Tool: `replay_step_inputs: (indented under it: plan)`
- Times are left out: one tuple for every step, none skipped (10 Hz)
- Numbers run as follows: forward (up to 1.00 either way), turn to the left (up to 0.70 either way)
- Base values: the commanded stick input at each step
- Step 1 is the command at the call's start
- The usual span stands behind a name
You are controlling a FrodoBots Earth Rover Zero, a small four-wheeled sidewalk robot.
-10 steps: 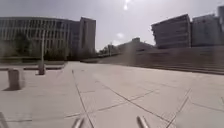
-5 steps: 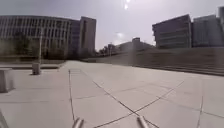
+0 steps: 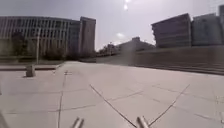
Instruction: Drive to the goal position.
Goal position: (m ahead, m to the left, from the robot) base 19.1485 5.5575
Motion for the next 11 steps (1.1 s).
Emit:
replay_step_inputs:
  plan:
    - [0.7,0.36]
    - [0.7,0.36]
    - [0.7,0.29]
    - [0.7,0.01]
    - [0.7,0.01]
    - [0.7,0.01]
    - [0.7,0.01]
    - [0.7,0.01]
    - [0.7,0.01]
    - [0.7,0.01]
    - [0.7,0.01]
